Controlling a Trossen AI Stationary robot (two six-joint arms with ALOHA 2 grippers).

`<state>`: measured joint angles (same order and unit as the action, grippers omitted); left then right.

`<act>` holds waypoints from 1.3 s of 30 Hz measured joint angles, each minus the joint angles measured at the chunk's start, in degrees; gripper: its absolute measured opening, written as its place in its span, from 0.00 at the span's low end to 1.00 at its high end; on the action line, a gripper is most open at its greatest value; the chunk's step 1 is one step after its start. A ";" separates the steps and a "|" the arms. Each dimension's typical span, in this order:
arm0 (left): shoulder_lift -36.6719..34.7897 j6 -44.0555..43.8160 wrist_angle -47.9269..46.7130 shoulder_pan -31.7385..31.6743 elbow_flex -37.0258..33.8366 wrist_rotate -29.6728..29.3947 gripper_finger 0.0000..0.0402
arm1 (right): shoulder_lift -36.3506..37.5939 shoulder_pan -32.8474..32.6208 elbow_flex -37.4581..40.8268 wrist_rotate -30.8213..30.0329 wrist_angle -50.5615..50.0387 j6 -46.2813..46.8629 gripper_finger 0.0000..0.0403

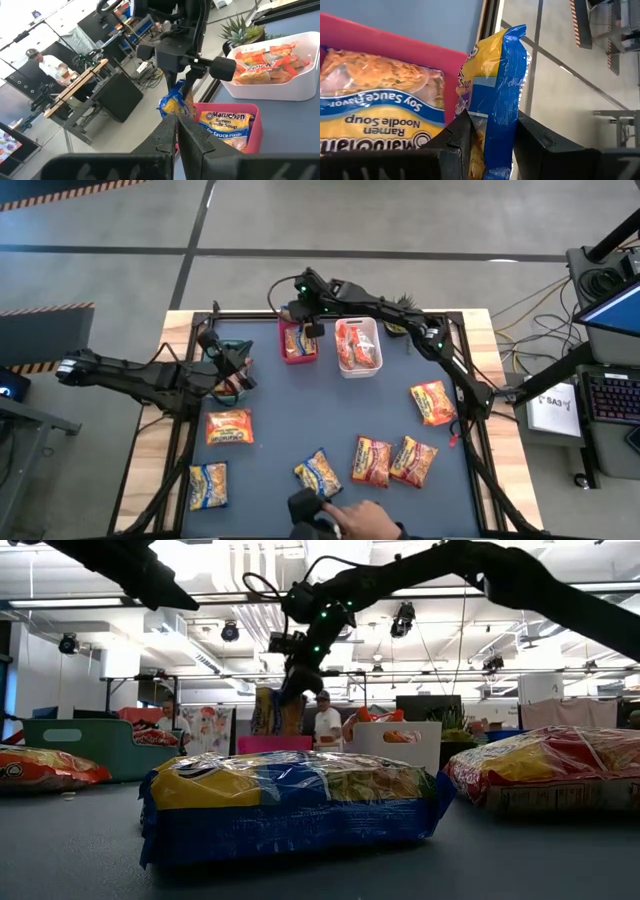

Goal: Sort Maruchan noodles
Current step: Put the blue noodle pack into the red bin

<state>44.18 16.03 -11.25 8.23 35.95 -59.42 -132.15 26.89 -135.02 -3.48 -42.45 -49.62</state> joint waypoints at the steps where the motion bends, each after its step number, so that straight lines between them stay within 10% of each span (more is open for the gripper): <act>1: 0.01 0.00 0.04 0.01 -0.04 0.00 0.00 | -0.18 0.06 -0.11 -0.03 0.16 -0.12 0.24; 32: 0.94 -0.05 0.07 0.02 -0.09 1.92 0.00 | -4.60 0.90 0.56 0.21 2.52 -0.74 0.32; 39: 0.94 -0.04 0.07 0.02 -0.09 1.95 0.00 | -4.58 0.92 0.24 -7.95 8.33 -0.44 0.40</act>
<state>45.12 15.99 -11.18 8.25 35.86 -57.47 -136.73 27.81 -134.78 -11.42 -34.12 -50.06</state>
